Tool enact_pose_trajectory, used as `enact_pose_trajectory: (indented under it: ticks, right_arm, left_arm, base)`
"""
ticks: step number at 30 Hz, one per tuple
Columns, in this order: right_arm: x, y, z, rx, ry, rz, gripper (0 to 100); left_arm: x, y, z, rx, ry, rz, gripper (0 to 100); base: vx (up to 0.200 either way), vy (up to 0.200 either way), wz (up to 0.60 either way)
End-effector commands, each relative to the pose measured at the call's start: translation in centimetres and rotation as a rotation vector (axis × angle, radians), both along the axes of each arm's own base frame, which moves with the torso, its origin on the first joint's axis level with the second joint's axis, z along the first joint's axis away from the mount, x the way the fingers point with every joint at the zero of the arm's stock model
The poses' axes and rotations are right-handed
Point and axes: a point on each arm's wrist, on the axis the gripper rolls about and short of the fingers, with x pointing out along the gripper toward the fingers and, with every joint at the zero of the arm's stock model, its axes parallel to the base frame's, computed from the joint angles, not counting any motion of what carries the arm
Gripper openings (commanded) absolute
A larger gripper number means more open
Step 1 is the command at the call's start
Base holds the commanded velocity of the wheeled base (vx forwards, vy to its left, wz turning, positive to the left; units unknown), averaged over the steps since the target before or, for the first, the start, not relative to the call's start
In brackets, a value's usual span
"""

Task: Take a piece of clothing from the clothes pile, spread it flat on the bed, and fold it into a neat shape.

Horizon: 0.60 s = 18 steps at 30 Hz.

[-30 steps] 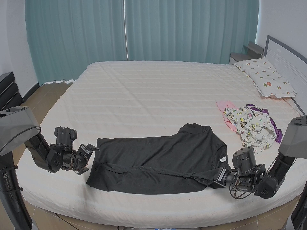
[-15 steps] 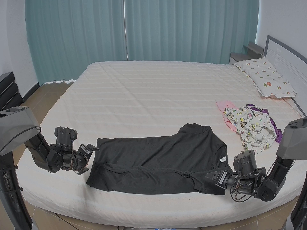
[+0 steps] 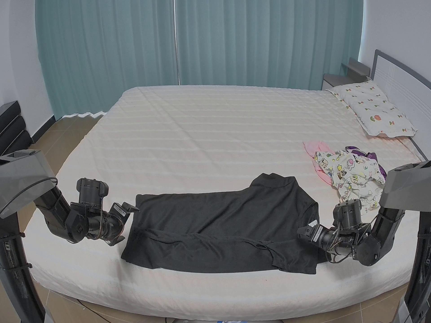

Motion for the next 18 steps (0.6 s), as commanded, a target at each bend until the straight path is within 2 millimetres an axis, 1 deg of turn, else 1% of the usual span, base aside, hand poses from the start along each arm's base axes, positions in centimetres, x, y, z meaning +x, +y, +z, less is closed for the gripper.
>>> enact_pose_trajectory:
  ticks: [1,11,12,16,17,18]
  right_arm:
    - [1.5,0.0,-2.4,-0.018,0.029,0.001,100]
    - [1.7,-0.3,-2.4,-0.017,0.021,-0.013,100]
    - [1.8,-0.4,-2.3,-0.017,0.018,-0.015,0]
    - [1.9,-0.9,-2.0,-0.017,0.009,-0.036,0]
    - [2.2,-1.5,-1.7,-0.013,-0.003,-0.052,0]
    - [2.3,-1.5,-1.6,-0.013,-0.006,-0.055,0]
  left_arm:
    - [0.1,0.0,0.1,-0.005,-0.005,0.005,100]
    - [0.1,0.0,0.1,-0.005,-0.005,0.004,100]
    - [0.1,0.0,0.1,-0.004,-0.003,0.004,100]
    - [0.1,0.0,0.1,-0.005,-0.003,0.005,100]
    - [0.1,0.0,0.1,-0.005,-0.005,0.004,100]
    - [0.1,0.0,0.1,-0.006,-0.004,0.005,100]
  base:
    - [0.0,0.0,0.0]
    - [0.0,0.0,0.0]
    - [0.0,0.0,0.0]
    - [0.0,0.0,0.0]
    - [0.0,0.0,0.0]
    - [0.0,0.0,0.0]
